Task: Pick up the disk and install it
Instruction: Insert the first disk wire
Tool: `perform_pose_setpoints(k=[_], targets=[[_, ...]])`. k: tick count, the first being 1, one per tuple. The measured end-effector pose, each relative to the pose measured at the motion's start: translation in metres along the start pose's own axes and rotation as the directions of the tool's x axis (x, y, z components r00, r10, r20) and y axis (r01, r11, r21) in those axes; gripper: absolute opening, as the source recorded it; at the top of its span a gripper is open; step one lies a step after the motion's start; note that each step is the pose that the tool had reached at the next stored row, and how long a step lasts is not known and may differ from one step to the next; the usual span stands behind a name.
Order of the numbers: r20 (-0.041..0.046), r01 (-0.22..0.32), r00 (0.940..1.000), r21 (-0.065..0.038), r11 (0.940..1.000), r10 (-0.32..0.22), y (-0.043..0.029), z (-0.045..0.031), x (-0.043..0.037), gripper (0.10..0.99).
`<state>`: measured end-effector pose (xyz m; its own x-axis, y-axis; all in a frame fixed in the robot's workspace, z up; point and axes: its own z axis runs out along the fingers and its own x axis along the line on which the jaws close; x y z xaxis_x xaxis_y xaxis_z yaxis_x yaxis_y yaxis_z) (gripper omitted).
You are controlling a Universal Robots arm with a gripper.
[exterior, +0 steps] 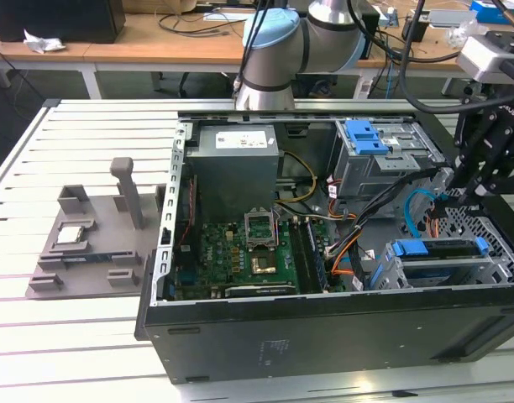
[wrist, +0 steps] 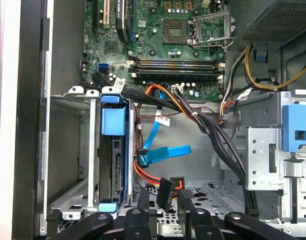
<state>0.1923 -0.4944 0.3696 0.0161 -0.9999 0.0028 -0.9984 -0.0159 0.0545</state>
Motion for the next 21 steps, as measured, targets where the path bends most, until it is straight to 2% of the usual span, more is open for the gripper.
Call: perform_pose_setpoints(k=[1,3,5,7,12,13,16,21], targets=[[-0.0027,0.0,1.0,0.0,1.0,0.0,0.0005,0.0009,-0.0002,0.361],[-0.0133,-0.001,0.9999,0.0,1.0,0.001,0.0023,0.0046,-0.0035,0.361],[-0.0181,-0.001,0.9998,0.0,1.0,0.001,0.0025,0.0092,-0.0075,0.361],[-0.0189,-0.001,0.9998,-0.001,1.0,0.001,0.0023,0.0136,-0.0077,0.361],[-0.0187,-0.001,0.9998,-0.001,1.0,0.001,0.0023,0.0138,-0.0076,0.361],[-0.0187,-0.001,0.9998,-0.001,1.0,0.001,0.0023,0.0138,-0.0076,0.345],[-0.0187,-0.001,0.9998,-0.001,1.0,0.001,0.0022,0.0137,-0.0075,0.169],[-0.0187,-0.001,0.9998,-0.001,1.0,0.001,0.0023,0.0137,-0.0072,0.169]])
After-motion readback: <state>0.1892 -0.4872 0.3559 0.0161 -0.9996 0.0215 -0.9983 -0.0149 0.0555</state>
